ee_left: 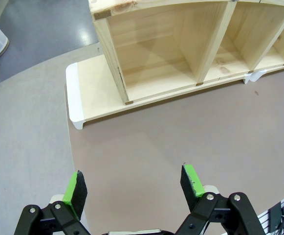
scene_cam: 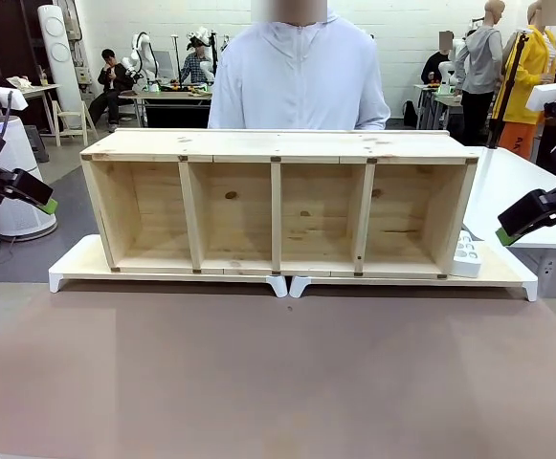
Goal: Perform cable management.
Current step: When the cord part of the Power Cable appears at the lower middle area of the table and stops, grasp the cord part of the Power Cable.
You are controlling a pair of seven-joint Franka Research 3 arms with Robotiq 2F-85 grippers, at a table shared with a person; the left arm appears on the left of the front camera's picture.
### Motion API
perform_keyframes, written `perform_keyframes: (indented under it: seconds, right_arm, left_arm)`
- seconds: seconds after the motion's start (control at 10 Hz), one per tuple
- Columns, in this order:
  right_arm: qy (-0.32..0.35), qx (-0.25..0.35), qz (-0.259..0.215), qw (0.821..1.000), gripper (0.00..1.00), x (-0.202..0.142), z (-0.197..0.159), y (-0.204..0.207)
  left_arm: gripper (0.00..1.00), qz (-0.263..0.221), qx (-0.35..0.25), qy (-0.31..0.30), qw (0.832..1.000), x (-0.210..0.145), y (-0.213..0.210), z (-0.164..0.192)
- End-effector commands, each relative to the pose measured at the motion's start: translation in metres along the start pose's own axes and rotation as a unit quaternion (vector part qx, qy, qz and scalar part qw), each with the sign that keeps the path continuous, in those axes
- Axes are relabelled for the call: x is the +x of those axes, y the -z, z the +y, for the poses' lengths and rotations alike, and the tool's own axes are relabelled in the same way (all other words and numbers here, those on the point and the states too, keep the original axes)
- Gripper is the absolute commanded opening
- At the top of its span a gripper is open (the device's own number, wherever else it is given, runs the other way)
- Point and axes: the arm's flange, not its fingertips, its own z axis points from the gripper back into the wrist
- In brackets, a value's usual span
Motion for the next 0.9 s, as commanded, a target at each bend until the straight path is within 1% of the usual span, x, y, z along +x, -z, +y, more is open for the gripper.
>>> perform_keyframes:
  seconds: [0.0, 0.8]
  right_arm:
    - [0.000, -0.001, -0.004, 1.000, 1.00, 0.0018, -0.0009, 0.0008]
    - [0.000, -0.001, -0.004, 1.000, 1.00, 0.0018, -0.0009, 0.0008]
  left_arm:
    - [1.00, -0.003, 0.000, 0.000, 1.000, 0.0014, 0.0020, -0.0006]
    - [1.00, -0.003, 0.000, 0.000, 1.000, 0.0014, 0.0020, -0.0006]
